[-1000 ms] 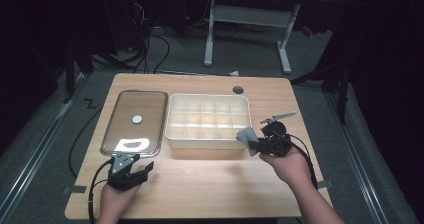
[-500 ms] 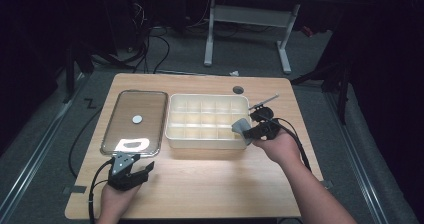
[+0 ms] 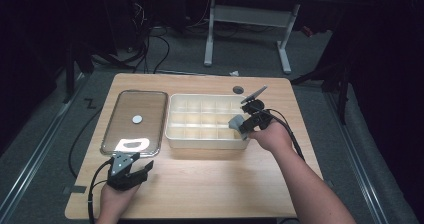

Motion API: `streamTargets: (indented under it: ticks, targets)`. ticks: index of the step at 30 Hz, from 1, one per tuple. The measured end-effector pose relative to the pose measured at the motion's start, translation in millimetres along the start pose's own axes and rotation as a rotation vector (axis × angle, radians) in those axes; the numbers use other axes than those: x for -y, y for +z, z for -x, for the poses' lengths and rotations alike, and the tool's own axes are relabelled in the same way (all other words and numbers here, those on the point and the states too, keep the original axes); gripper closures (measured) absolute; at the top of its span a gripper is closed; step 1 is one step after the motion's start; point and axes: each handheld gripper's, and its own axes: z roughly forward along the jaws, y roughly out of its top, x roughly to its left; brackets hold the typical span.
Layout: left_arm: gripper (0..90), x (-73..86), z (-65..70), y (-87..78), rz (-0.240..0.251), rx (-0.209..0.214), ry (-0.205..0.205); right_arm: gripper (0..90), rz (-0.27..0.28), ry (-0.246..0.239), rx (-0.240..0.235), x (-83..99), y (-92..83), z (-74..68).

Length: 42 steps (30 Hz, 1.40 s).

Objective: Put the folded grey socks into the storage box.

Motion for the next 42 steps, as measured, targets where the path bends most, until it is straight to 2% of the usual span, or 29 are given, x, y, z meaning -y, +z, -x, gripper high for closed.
streamTargets:
  ticks: [2, 3, 8, 9, 12, 20, 21, 22, 24, 25, 29, 30, 31, 32, 38, 42]
  targets:
    - [40.0, -0.1, 0.1, 0.4, 0.002, -0.001, 0.0, 70.4, -0.015, 0.0, 0.003, -1.4, 3.8, 0.2]
    - [40.1, 0.0, 0.3, 0.3, 0.003, -0.001, 0.0, 70.4, -0.026, 0.015, 0.008, -1.7, 5.7, -0.8]
    - [40.4, 0.0, 0.3, 1.1, -0.001, 0.0, 0.004, 70.5, -0.04, 0.009, 0.009, -3.4, 12.8, 0.4]
    - [40.4, 0.1, 0.3, 1.6, -0.003, 0.003, 0.004, 70.6, -0.048, 0.023, 0.014, -3.6, 13.3, 0.3]
    - [40.4, 0.4, 1.1, 3.1, -0.005, 0.0, 0.009, 71.1, -0.081, 0.021, 0.025, -4.6, 17.2, 2.3]
    - [40.5, 0.2, 1.2, 2.6, -0.007, -0.002, 0.013, 72.3, -0.143, -0.021, 0.069, -6.7, 33.6, -0.3]
    - [40.5, 0.1, 1.1, 2.4, -0.008, -0.001, 0.013, 72.5, -0.154, -0.015, 0.08, -6.8, 35.8, -2.3]
    - [40.5, 0.1, 1.1, 2.4, -0.007, -0.001, 0.013, 72.6, -0.158, -0.036, 0.087, -7.3, 38.0, -2.4]
    - [40.5, 0.3, 1.1, 2.6, -0.007, -0.002, 0.013, 72.8, -0.169, -0.045, 0.095, -7.5, 41.6, -3.8]
    - [40.5, 0.3, 1.1, 2.7, -0.007, -0.002, 0.014, 72.8, -0.177, -0.036, 0.094, -7.5, 43.6, -4.6]
    - [40.5, 0.2, 1.1, 2.9, -0.006, -0.003, 0.015, 73.0, -0.188, -0.042, 0.094, -7.4, 49.9, -4.1]
    - [40.5, 0.1, 1.0, 2.8, -0.006, -0.002, 0.015, 73.0, -0.188, -0.057, 0.095, -7.5, 51.4, -3.5]
    - [40.5, 0.0, 1.0, 2.7, -0.006, -0.002, 0.015, 73.1, -0.195, -0.038, 0.097, -7.4, 52.3, -4.8]
    - [40.5, -0.1, 0.9, 2.6, -0.007, -0.001, 0.015, 73.1, -0.195, -0.051, 0.097, -7.5, 53.5, -4.3]
    - [40.8, 0.2, 1.3, 2.9, -0.009, 0.001, 0.019, 73.3, -0.207, -0.062, 0.107, -7.5, 58.7, -6.2]
    - [40.8, 0.1, 0.9, 2.5, -0.009, 0.001, 0.018, 73.2, -0.216, -0.054, 0.111, -7.1, 63.1, -7.1]
